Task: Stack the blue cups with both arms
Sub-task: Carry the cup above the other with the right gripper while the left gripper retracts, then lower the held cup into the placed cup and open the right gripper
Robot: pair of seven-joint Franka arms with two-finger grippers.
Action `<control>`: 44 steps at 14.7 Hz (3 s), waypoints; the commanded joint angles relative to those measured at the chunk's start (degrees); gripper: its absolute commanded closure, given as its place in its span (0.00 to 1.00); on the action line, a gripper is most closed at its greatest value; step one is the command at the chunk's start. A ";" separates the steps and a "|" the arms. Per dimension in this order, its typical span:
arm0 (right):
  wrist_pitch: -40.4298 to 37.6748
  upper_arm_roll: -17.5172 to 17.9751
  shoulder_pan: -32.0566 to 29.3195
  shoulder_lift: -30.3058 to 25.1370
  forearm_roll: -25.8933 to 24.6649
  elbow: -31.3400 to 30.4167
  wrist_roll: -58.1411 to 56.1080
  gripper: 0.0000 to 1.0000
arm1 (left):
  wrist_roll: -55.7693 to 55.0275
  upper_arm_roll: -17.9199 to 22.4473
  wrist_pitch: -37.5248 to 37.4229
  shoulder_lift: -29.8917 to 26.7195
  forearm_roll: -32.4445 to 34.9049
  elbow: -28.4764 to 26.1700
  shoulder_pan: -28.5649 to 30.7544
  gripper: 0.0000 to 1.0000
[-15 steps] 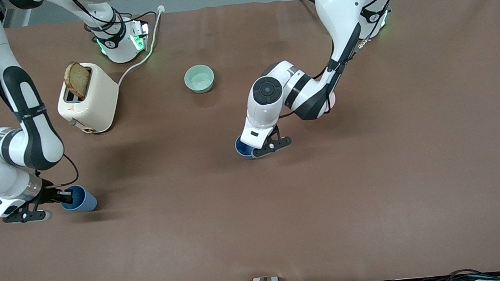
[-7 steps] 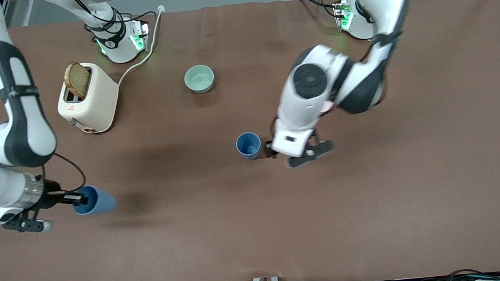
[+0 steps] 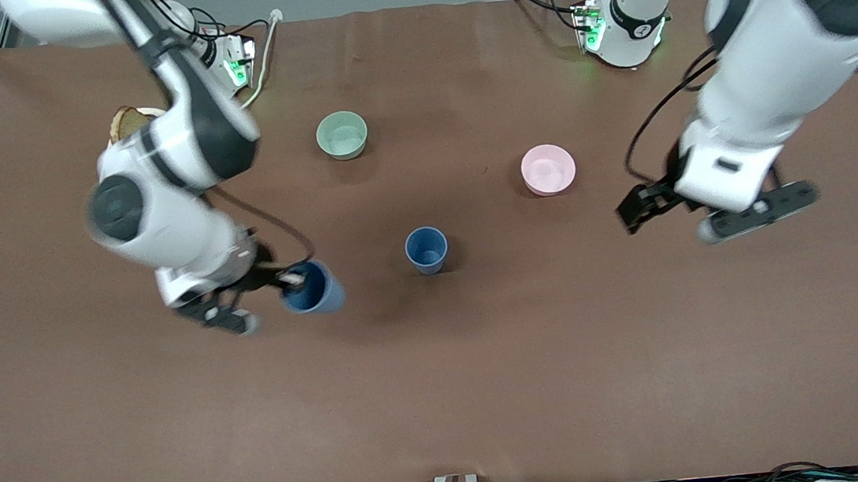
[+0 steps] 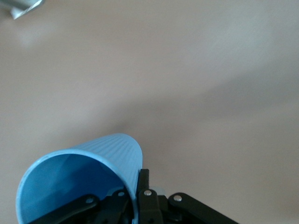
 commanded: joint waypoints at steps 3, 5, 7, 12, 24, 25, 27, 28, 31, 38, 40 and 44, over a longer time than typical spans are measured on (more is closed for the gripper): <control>0.20 -0.64 11.30 3.22 -2.38 3.07 11.11 0.99 | 13.24 -0.82 -5.35 -8.33 -0.34 -4.13 7.47 0.00; 0.90 -0.64 13.16 4.63 -3.08 3.07 11.38 0.99 | 16.95 -0.46 -5.44 -12.55 -0.43 -8.70 7.74 0.00; 1.17 -0.73 13.16 5.86 -3.61 3.07 11.47 0.99 | 17.40 -0.46 -7.62 -15.37 -0.43 -10.82 7.83 0.00; 3.37 -0.73 14.21 8.32 -5.02 3.07 11.99 0.99 | 23.80 1.64 -11.67 -17.75 -0.52 -10.65 8.89 0.00; 4.51 -0.73 14.83 10.35 -7.39 2.98 12.96 0.98 | 25.13 1.12 -12.47 -17.14 -1.75 -10.21 9.06 0.00; 4.60 -0.73 14.83 10.35 -7.39 2.98 12.96 0.98 | 25.13 1.21 -12.47 -16.97 -1.66 -9.69 9.06 0.00; 4.68 -0.73 14.92 10.61 -7.48 2.98 12.96 0.98 | 25.22 1.29 -12.47 -16.61 -1.66 -9.33 9.06 0.00; 4.77 -0.73 15.18 10.70 -7.48 2.98 12.96 0.98 | 25.22 1.29 -12.65 -16.70 -1.66 -9.42 9.06 0.00; 4.77 -0.81 15.54 11.22 -7.48 2.98 13.31 0.98 | 25.22 1.21 -12.74 -16.61 -1.66 -9.42 8.97 0.00; 6.18 -0.81 15.71 12.28 -8.27 2.81 14.46 0.95 | 25.13 1.03 -12.65 -16.52 -1.75 -9.42 8.62 0.00; 6.18 -0.81 15.71 12.28 -8.36 2.81 14.46 0.88 | 25.22 1.12 -12.65 -16.61 -1.75 -9.51 8.80 0.00; 5.92 -0.81 15.54 12.10 -8.27 2.98 14.37 0.67 | 25.22 1.12 -12.65 -16.52 -1.75 -9.51 8.62 0.00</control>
